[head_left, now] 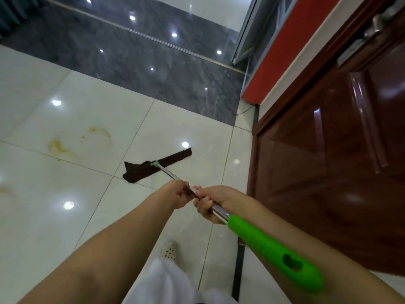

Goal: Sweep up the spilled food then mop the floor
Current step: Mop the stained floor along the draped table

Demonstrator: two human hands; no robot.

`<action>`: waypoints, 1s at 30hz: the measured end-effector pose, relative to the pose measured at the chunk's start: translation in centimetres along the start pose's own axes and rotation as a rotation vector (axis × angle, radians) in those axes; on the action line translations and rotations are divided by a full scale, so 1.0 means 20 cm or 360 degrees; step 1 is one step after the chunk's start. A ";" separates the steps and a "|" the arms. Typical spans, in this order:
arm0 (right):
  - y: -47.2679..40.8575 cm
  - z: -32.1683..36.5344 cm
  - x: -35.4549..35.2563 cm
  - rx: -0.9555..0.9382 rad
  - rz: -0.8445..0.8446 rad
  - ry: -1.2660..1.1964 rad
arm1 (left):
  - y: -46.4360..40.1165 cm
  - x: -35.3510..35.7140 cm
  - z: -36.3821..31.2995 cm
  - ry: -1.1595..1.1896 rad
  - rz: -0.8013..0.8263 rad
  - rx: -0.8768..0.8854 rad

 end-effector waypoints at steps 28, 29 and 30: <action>-0.09 1.44 0.09 0.0240 0.0164 0.0966 | -0.48 0.60 -0.91 0.0936 -0.0166 0.0344; -0.09 1.49 0.09 0.0254 0.0180 0.0979 | -0.49 0.63 -0.92 0.0968 -0.0171 0.0346; -0.08 1.53 0.08 0.0270 0.0191 0.0995 | -0.49 0.65 -0.93 0.1000 -0.0170 0.0351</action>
Point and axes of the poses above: each hand's wrist, its own y-axis away from the middle knuckle, its own x-axis out of the palm, z = x × y, the point moved 5 cm from there along -y, towards the middle knuckle
